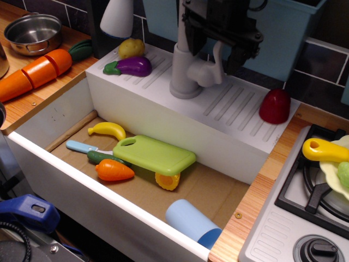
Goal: Turn lever vertical to front
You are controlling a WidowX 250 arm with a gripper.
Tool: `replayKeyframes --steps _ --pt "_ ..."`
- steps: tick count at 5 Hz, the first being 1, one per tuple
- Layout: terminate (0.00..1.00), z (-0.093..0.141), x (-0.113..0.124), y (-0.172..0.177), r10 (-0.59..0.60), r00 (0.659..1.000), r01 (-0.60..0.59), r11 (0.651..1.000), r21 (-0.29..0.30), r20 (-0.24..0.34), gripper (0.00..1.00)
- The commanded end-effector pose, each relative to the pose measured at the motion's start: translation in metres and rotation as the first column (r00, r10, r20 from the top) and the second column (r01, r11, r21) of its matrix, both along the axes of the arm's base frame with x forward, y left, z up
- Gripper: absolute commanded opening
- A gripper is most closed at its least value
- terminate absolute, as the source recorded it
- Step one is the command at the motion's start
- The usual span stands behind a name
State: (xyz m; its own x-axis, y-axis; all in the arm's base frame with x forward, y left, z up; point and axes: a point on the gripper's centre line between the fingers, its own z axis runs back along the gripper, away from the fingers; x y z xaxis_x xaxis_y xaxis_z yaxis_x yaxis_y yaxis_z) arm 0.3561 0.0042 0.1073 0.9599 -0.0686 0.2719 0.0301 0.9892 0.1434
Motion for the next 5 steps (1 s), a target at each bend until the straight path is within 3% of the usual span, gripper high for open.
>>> replayKeyframes --steps 1,2,3,5 --pt "0.00 0.022 0.022 0.006 -0.026 0.998 0.025 1.000 0.009 0.054 1.00" --pt "0.00 0.019 0.025 0.005 -0.024 0.997 0.023 1.000 0.005 0.067 1.00" --pt "0.00 0.013 0.023 0.003 -0.002 0.997 0.002 1.000 -0.001 0.074 0.00" --pt "0.00 0.008 0.021 0.005 0.013 0.997 -0.011 0.999 -0.031 0.071 0.00"
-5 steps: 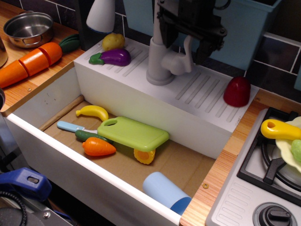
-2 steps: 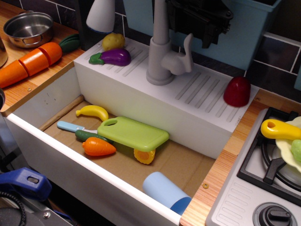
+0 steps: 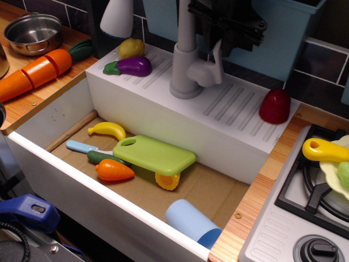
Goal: Turn lever vertical to front
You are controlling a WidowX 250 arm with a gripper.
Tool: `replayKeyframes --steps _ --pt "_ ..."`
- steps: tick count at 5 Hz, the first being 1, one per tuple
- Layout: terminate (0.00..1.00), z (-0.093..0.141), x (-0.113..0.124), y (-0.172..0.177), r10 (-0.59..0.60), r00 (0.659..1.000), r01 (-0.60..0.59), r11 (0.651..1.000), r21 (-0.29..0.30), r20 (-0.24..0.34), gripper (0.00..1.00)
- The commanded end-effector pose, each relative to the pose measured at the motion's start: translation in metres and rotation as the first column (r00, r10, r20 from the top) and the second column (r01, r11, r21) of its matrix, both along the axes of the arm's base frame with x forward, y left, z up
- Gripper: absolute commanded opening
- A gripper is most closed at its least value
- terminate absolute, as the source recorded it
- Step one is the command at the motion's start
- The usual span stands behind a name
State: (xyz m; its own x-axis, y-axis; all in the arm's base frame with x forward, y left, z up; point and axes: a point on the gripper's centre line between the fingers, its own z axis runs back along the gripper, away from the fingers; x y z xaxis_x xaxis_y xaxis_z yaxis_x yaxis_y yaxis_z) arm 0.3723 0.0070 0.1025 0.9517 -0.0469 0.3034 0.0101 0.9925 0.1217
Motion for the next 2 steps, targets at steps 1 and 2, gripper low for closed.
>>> replayKeyframes --steps 1,2 --pt "0.00 0.0091 0.0046 0.0004 0.005 0.999 -0.005 1.000 -0.012 0.042 0.00" --pt "0.00 0.0086 -0.0012 -0.0052 0.034 0.999 -0.033 0.999 -0.020 0.033 0.00"
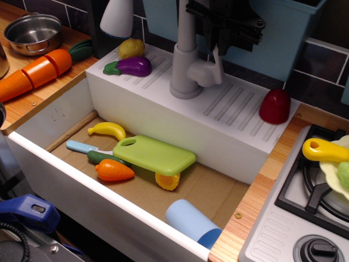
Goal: Turn lever vertical to front
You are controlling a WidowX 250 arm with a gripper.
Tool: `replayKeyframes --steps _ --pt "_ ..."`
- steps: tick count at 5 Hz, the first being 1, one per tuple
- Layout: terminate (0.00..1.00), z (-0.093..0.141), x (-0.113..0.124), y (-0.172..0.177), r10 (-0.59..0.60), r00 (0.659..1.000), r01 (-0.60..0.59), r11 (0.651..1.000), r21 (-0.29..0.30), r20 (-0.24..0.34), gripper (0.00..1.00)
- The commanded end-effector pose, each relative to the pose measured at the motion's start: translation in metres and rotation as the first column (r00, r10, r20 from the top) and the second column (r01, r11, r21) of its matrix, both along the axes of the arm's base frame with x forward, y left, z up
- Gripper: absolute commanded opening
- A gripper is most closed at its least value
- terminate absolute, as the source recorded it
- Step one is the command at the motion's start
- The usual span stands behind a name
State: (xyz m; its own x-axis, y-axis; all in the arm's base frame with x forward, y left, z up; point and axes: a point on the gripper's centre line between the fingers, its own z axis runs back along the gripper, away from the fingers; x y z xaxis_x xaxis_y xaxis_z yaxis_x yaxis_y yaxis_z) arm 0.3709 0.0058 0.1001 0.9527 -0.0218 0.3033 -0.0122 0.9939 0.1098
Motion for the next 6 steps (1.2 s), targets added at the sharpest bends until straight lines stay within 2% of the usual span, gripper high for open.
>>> replayKeyframes --steps 1,3,5,6 --pt "0.00 0.001 -0.013 -0.011 0.056 0.998 -0.055 0.998 -0.032 0.033 0.00" --pt "0.00 -0.020 -0.042 -0.016 0.123 0.991 -0.120 0.991 -0.066 0.046 0.00" --pt "0.00 -0.051 -0.053 -0.020 0.155 0.986 -0.147 0.982 -0.121 0.065 0.00" --pt "0.00 -0.064 -0.059 -0.017 0.156 0.984 -0.145 0.983 -0.116 0.089 0.00"
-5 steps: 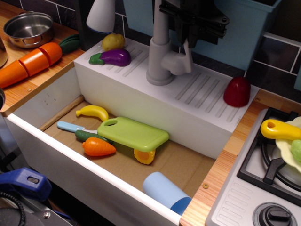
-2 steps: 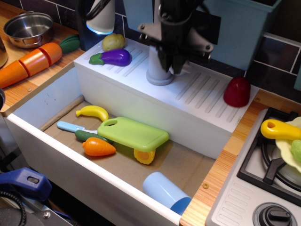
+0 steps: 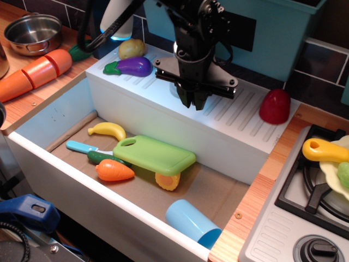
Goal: Turn lever vertical to front
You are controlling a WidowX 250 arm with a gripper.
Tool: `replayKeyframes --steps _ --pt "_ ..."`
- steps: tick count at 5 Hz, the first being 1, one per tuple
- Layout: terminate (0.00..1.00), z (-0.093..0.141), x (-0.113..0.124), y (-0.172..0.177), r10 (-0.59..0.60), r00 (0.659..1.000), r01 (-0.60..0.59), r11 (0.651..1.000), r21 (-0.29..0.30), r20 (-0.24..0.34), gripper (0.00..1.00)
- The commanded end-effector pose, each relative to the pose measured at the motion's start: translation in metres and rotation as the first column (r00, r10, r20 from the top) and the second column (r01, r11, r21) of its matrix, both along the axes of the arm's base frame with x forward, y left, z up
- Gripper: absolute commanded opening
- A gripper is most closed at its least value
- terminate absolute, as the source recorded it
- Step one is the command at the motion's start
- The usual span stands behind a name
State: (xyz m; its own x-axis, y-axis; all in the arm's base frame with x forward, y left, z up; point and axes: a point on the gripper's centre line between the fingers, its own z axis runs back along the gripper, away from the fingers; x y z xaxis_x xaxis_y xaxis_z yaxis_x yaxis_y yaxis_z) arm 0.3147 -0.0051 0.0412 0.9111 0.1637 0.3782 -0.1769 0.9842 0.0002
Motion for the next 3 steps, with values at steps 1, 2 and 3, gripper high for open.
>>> replayKeyframes --steps 1,2,3 --pt "0.00 -0.0071 -0.0006 -0.0022 -0.028 1.000 0.028 1.000 0.009 0.002 0.00" --pt "0.00 0.0001 0.0010 -0.0011 -0.051 0.998 0.052 0.998 0.035 -0.022 1.00" --pt "1.00 0.0001 0.0010 -0.0011 -0.051 0.998 0.052 0.998 0.035 -0.022 1.00"
